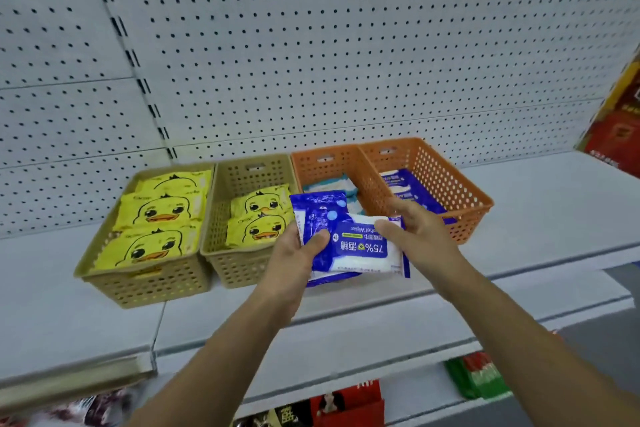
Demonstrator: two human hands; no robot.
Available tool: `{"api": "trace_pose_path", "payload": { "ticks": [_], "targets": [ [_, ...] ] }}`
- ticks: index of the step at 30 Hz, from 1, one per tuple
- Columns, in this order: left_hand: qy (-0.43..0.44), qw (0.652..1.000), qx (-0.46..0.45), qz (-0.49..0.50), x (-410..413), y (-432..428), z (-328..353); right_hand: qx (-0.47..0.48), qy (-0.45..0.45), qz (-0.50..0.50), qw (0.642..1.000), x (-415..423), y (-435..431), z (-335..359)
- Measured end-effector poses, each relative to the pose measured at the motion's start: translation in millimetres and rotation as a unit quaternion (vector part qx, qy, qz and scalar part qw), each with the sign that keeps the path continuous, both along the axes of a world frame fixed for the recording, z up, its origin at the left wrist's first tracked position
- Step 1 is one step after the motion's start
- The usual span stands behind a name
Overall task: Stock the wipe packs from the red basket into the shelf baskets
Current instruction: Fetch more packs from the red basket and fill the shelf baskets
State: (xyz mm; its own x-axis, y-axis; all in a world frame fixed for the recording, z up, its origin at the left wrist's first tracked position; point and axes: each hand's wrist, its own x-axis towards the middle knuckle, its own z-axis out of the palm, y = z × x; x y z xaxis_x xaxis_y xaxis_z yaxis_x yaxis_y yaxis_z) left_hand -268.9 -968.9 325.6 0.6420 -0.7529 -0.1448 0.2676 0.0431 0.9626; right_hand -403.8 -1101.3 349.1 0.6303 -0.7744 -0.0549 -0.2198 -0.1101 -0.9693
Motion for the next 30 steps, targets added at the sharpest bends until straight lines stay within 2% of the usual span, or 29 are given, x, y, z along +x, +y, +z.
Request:
{"api": "trace_pose_path", "payload": {
  "ticks": [3,5,9,11,14,19,21,24,25,28,30],
  "targets": [
    [-0.010,1.000,0.000,0.017,-6,-29,3,0.040,0.055,0.023,0.997,-1,-31,13],
    [0.020,0.999,0.006,0.037,-9,-47,3,0.042,0.038,0.017,0.998,-2,-55,19],
    [0.054,0.995,0.030,0.075,-8,-83,7,-0.012,-0.027,-0.122,0.992,5,-123,25],
    [0.054,0.994,0.041,0.090,-5,-99,9,-0.048,-0.011,-0.151,0.987,14,-161,23],
    [0.056,0.991,0.055,0.111,-1,-128,14,-0.148,0.088,-0.125,0.977,34,-212,17],
    [0.052,0.984,0.059,0.161,9,-168,12,-0.282,0.243,-0.085,0.924,76,-259,4],
    [0.058,0.981,0.064,0.172,13,-178,10,-0.285,0.260,-0.053,0.921,95,-273,-3],
    [0.063,0.978,0.070,0.186,18,-187,8,-0.220,0.228,0.004,0.949,114,-289,-20],
    [0.066,0.977,0.072,0.189,20,-189,7,-0.232,0.232,0.013,0.944,118,-292,-28],
    [0.076,0.975,0.067,0.196,24,-193,3,-0.359,0.302,0.055,0.882,125,-293,-50],
    [0.089,0.973,0.062,0.204,26,-193,1,-0.419,0.340,0.120,0.833,128,-290,-67]
  ]
}}
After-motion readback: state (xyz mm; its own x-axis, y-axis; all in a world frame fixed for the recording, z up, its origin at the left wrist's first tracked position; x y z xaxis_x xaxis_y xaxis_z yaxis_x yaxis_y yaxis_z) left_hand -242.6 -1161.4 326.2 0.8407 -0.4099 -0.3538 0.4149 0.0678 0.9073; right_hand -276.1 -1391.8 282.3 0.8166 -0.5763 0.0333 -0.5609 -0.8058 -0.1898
